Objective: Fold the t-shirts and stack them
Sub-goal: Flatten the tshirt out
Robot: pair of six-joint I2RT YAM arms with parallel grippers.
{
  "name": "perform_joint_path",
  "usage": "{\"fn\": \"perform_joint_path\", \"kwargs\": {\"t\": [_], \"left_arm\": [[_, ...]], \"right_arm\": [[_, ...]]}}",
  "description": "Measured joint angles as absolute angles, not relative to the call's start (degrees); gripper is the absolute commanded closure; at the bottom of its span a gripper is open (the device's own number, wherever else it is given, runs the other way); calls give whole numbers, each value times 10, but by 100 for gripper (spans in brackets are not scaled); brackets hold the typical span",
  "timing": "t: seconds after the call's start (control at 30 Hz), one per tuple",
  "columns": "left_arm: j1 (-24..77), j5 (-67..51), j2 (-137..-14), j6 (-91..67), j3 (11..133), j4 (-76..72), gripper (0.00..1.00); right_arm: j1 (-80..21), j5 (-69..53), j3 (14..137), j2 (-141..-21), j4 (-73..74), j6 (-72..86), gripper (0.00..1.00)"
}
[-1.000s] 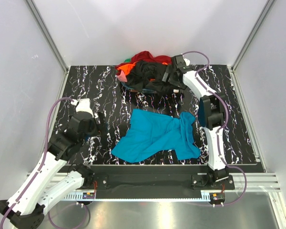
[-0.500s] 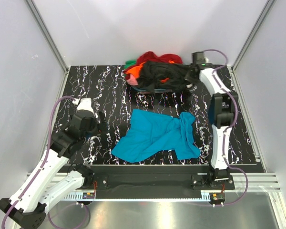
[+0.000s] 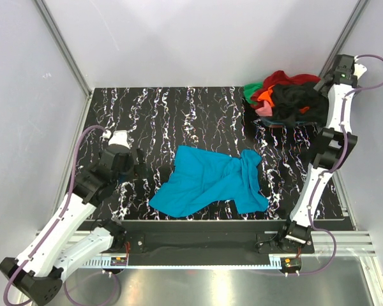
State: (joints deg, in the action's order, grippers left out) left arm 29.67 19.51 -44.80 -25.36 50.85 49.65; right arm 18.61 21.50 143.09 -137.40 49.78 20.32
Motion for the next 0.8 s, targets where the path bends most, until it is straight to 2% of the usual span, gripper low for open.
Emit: {"fn": "perform_joint_path", "kwargs": {"t": [0.23,0.37,0.5,0.63,0.7,0.8], "left_arm": [[291,208,-456,-259,509,498,1],[288,244,-474,-296,509,521,1],[300,245,-482,-361,500,531,6],[333,225,-473,-445,416,505,11],[345,207,-472,-476,360,488,15],[353,182,-464,-511,286,462,21]], "right_arm": [[144,186,1400,-1337,543,231,0],[111,169,1329,-1261,567,256,0],[66,165,1080,-1049,529,279,0],[-51,149,807,-820,444,301,0],[-86,121,715,-749,418,311,0],[-80,91,611,-699,400,329,0]]}}
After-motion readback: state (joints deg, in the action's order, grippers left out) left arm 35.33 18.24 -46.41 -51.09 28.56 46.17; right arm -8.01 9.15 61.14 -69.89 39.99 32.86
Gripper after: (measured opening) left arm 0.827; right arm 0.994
